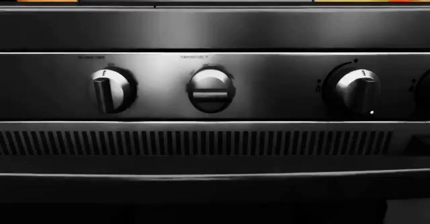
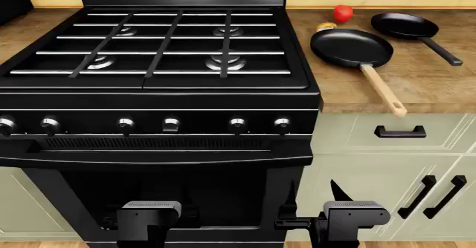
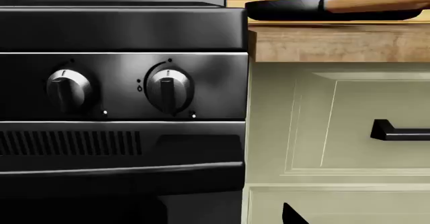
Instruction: Place both pans onto different burners. Then place the tomato and the sushi on different pans.
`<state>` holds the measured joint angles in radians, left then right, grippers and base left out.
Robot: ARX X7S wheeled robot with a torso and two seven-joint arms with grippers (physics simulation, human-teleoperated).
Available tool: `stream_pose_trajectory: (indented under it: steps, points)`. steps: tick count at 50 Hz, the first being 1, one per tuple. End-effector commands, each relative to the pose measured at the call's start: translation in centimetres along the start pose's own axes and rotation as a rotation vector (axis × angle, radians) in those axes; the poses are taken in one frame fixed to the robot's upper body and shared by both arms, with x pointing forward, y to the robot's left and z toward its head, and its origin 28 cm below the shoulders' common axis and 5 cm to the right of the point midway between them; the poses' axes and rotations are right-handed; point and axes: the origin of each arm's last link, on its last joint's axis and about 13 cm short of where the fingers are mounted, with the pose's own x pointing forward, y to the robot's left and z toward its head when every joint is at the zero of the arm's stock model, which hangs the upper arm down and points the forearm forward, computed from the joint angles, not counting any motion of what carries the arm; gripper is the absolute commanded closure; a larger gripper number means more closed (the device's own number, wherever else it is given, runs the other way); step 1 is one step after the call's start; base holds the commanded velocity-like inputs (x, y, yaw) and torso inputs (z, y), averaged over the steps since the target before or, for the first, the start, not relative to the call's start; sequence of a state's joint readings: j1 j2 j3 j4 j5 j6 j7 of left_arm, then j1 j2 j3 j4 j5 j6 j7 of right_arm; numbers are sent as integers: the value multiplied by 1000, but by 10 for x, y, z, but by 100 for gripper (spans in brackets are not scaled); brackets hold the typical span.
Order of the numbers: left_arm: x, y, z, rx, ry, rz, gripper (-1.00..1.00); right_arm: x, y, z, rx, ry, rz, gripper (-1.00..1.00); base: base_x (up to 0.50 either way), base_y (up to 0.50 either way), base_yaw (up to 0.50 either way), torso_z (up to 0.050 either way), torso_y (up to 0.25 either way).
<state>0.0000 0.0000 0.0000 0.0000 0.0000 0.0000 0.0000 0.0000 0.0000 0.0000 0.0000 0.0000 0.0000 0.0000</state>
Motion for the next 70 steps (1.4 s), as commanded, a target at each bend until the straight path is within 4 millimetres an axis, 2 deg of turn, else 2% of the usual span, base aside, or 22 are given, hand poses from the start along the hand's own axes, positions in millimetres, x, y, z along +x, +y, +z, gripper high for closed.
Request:
stream_pose_trajectory:
  steps: [1,12,70]
  points:
    - [0,0,-2,2,6,-1,-100,0,1,-2,-2,5,0,-100,0,0,0,0,0]
    - [-1,0,-3,4,9,5,-100,-2,1,-4,7,27,21,-100,0,-13,0,0,0]
    - [-1,-2,-4,19,7,17,-100,-2,0,-5,23,41,23,-100,0,-500,0,0,0]
